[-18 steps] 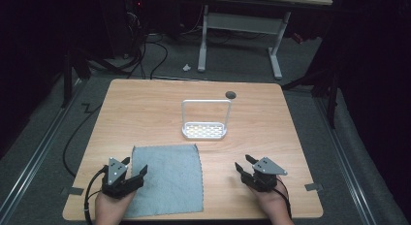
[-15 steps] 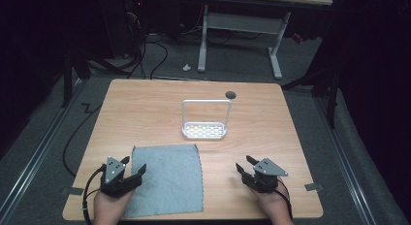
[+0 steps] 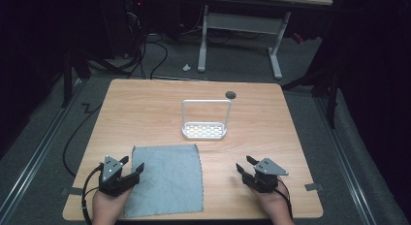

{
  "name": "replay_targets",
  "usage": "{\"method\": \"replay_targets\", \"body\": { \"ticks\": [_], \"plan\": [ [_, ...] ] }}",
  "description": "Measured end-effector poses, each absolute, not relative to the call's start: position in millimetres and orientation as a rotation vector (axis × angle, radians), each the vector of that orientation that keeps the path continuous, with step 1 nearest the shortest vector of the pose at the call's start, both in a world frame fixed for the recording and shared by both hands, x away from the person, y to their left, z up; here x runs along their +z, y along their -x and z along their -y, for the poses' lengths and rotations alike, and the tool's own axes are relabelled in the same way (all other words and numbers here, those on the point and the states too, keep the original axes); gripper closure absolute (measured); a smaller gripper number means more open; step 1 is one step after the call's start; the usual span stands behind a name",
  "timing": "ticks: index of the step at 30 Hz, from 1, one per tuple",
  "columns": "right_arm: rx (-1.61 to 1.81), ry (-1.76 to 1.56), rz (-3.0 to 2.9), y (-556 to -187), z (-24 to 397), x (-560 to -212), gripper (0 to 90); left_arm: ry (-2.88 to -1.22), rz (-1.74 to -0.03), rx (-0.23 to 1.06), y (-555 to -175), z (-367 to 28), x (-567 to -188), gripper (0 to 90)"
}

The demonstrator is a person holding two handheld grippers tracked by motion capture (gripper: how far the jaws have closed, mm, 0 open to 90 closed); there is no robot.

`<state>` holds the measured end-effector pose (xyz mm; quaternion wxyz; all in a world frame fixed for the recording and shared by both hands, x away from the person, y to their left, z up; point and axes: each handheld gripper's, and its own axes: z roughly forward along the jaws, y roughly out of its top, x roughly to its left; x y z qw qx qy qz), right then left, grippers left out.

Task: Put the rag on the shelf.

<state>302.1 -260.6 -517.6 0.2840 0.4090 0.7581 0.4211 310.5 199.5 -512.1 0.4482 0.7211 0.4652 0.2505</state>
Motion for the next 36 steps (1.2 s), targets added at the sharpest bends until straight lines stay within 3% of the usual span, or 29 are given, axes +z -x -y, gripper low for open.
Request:
{"method": "replay_targets", "body": {
  "ticks": [9, 13, 16, 21, 24, 26, 36],
  "plan": [
    [1.144, -1.08, -2.041, -302.4, 253.0, -516.2, 50.0, -1.79, -1.158, 0.628, -310.4, -205.9, -511.4, 38.3],
    [1.156, -1.069, -2.1, -305.3, 236.6, -515.8, 55.7, -1.798, -1.197, 0.622, -308.5, -216.6, -512.2, 45.2],
    [1.155, -1.02, -2.17, -307.9, 217.4, -515.0, 65.3, -1.832, -1.214, 0.561, -308.6, -222.9, -515.2, 54.6],
    [1.181, -0.916, -2.297, -312.3, 176.4, -512.7, 90.0, -1.965, -1.213, 0.506, -304.8, -217.2, -524.2, 76.6],
    [1.176, -0.85, -2.388, -315.8, 150.3, -515.6, 90.0, -2.021, -1.192, 0.509, -300.2, -210.6, -526.0, 87.4],
    [1.147, -0.811, -2.433, -318.1, 135.5, -519.1, 90.0, -2.057, -1.175, 0.519, -297.9, -205.8, -527.3, 89.2],
    [1.012, -0.758, -2.501, -321.1, 122.2, -529.3, 90.0, -2.088, -1.137, 0.535, -294.3, -194.9, -530.4, 89.8]
  ]
}}
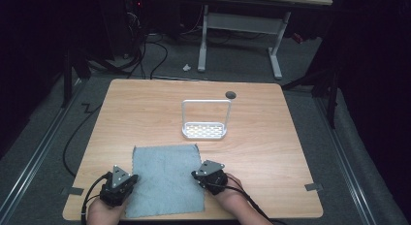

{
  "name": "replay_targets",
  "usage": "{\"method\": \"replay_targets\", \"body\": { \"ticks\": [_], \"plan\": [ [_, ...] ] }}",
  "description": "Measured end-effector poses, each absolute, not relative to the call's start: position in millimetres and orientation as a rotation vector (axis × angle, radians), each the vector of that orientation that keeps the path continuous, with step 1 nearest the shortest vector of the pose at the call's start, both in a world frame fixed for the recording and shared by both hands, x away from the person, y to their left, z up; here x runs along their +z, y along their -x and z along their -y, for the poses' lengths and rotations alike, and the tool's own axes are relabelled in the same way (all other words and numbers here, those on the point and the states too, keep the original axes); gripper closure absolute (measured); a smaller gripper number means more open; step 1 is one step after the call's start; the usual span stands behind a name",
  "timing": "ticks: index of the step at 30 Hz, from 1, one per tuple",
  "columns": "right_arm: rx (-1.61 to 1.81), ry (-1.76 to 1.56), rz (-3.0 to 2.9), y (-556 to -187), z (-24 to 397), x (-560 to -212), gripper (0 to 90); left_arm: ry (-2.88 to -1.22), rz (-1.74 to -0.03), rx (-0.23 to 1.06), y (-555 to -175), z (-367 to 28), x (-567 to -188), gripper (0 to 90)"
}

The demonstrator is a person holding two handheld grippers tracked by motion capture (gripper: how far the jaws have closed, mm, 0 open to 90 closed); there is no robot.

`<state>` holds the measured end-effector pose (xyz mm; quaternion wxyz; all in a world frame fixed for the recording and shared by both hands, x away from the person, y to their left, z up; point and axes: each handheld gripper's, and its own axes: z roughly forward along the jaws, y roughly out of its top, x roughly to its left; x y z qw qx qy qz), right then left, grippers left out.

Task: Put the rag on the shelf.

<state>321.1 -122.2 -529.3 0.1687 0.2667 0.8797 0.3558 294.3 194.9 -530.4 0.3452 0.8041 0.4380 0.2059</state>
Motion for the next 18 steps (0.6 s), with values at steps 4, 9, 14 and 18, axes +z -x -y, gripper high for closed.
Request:
{"method": "replay_targets", "body": {
  "ticks": [4, 9, 14, 18],
  "plan": [
    [1.01, -0.787, -2.49, -317.2, 133.4, -529.3, 90.0, -2.097, -1.097, 0.494, -295.9, -185.1, -530.2, 89.7],
    [0.992, -0.831, -2.462, -308.6, 153.7, -528.9, 90.0, -2.127, -1.012, 0.436, -298.9, -164.8, -529.9, 89.5],
    [0.979, -0.883, -2.433, -300.9, 172.8, -528.6, 90.0, -2.135, -0.951, 0.38, -300.7, -145.6, -530.1, 89.0],
    [0.964, -0.938, -2.407, -289.2, 197.6, -527.9, 90.0, -2.173, -0.877, 0.37, -301.2, -124.1, -529.2, 89.1]
  ]
}}
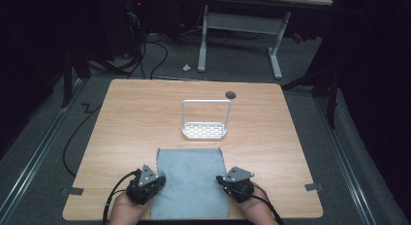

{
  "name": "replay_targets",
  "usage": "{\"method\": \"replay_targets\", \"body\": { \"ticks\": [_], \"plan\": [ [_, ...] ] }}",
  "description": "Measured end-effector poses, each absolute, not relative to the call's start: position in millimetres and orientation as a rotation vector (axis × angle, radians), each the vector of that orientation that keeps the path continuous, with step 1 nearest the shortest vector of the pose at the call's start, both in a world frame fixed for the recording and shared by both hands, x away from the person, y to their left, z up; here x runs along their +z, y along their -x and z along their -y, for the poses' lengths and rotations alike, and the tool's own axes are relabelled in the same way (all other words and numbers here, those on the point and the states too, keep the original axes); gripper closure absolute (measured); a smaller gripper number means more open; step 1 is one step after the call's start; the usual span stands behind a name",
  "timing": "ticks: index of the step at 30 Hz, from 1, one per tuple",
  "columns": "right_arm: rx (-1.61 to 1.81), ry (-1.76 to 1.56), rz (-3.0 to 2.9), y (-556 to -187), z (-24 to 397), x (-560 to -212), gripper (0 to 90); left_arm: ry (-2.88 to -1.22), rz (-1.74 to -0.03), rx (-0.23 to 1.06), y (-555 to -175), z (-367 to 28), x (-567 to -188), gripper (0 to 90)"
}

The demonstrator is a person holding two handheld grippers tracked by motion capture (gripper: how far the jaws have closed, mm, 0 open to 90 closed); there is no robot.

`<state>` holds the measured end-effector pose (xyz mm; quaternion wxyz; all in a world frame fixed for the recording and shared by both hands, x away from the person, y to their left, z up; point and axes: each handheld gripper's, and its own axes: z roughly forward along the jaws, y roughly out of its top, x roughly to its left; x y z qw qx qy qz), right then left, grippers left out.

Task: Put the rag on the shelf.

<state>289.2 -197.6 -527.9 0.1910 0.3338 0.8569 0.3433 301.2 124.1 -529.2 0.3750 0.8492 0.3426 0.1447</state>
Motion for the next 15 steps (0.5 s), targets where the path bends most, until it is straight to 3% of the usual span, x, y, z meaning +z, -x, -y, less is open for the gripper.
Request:
{"method": "replay_targets", "body": {
  "ticks": [7, 11, 15],
  "plan": [
    [0.956, -1.006, -2.374, -279.2, 219.0, -527.4, 90.0, -2.189, -0.84, 0.312, -300.9, -110.7, -527.8, 88.6],
    [1.02, -1.026, -2.352, -277.4, 223.8, -526.3, 82.6, -2.167, -0.877, 0.35, -305.4, -111.9, -527.1, 74.3],
    [1.035, -1.056, -2.29, -278.0, 231.0, -522.5, 77.9, -2.057, -0.993, 0.413, -326.9, -123.0, -522.9, 67.1]
  ]
}}
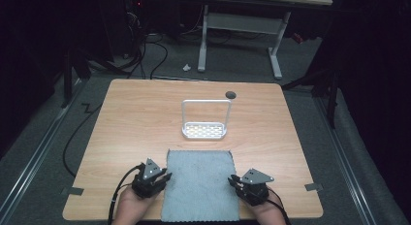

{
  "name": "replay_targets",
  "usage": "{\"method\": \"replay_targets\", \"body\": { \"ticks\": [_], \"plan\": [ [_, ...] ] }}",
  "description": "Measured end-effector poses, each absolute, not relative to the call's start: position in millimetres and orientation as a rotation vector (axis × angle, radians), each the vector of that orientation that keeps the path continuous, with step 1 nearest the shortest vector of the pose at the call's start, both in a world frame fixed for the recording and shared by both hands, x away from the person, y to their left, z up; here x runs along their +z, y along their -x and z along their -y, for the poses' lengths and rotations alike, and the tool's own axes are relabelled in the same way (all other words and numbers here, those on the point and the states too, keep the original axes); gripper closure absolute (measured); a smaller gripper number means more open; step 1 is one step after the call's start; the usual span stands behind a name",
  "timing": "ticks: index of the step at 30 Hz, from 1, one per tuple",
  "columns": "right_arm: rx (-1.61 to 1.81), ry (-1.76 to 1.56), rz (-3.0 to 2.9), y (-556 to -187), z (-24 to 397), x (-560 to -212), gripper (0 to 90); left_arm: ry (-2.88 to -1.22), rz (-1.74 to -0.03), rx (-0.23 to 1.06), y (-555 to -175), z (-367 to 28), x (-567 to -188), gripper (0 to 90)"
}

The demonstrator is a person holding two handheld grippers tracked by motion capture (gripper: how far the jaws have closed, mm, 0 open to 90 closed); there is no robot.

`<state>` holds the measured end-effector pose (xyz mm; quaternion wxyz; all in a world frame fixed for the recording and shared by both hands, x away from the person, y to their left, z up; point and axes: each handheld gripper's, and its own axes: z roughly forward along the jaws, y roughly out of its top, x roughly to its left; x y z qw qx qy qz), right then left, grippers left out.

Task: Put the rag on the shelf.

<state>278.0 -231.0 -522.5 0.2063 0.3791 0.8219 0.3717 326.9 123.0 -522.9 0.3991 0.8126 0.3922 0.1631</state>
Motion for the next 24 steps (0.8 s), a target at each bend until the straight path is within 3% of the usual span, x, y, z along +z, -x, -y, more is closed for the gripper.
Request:
{"method": "replay_targets", "body": {
  "ticks": [14, 24],
  "plan": [
    [1.072, -1.109, -2.226, -285.7, 242.5, -520.9, 74.5, -2.004, -1.113, 0.462, -373.8, -119.2, -532.2, 62.8],
    [1.107, -1.102, -2.212, -285.1, 246.2, -516.7, 71.2, -2.0, -1.141, 0.452, -383.0, -117.2, -531.5, 67.9]
  ]
}}
